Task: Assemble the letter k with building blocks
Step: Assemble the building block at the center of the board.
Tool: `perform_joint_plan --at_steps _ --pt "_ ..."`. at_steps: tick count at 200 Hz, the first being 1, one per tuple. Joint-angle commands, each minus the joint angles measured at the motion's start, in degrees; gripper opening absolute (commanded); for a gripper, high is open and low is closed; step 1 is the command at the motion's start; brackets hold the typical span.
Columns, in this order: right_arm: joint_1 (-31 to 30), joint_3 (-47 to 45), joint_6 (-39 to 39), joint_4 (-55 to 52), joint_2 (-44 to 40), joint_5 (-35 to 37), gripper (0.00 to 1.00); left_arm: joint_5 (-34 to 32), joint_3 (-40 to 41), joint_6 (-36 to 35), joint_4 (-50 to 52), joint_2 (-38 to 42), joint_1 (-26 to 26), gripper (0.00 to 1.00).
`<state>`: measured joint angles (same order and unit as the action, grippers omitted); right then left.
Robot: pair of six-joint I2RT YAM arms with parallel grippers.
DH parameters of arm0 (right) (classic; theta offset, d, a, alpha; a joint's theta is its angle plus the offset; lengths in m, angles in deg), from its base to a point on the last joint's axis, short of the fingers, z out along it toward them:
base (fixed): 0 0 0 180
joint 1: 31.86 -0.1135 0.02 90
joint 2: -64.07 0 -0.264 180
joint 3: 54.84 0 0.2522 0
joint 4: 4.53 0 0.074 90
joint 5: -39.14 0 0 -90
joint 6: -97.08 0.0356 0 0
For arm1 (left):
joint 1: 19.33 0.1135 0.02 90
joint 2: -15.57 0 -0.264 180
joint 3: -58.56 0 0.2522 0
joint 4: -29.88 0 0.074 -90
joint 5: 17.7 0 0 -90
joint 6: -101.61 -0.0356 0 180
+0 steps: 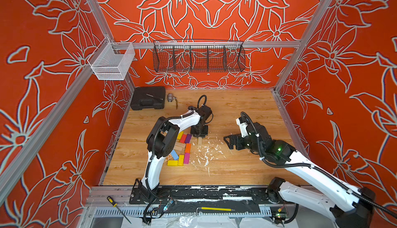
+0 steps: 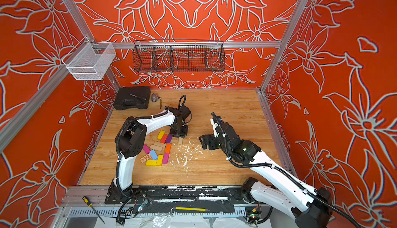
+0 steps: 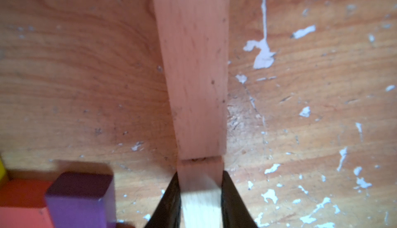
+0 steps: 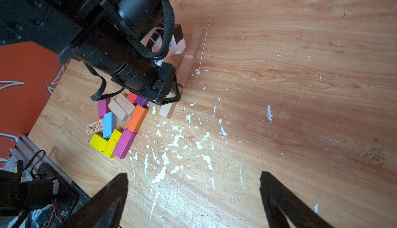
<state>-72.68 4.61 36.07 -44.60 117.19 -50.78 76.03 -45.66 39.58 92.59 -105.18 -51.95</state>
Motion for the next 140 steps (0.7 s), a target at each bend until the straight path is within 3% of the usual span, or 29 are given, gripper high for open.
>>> perform_joint_plan --at_steps 1,84,140 --pt "0.14 -0.52 0.54 0.37 -0.04 1.36 0.97 0.05 -1.09 0.44 1.12 -1.46 0.27 0.29" --pt "0.12 -0.52 0.61 0.41 -0.12 1.58 0.97 -0.1 -1.82 0.5 1.51 -1.95 0.3 0.3" --pt "0.12 -0.52 0.66 0.46 -0.11 1.61 0.97 -0.22 -1.99 0.38 1.82 -1.62 0.35 0.36"
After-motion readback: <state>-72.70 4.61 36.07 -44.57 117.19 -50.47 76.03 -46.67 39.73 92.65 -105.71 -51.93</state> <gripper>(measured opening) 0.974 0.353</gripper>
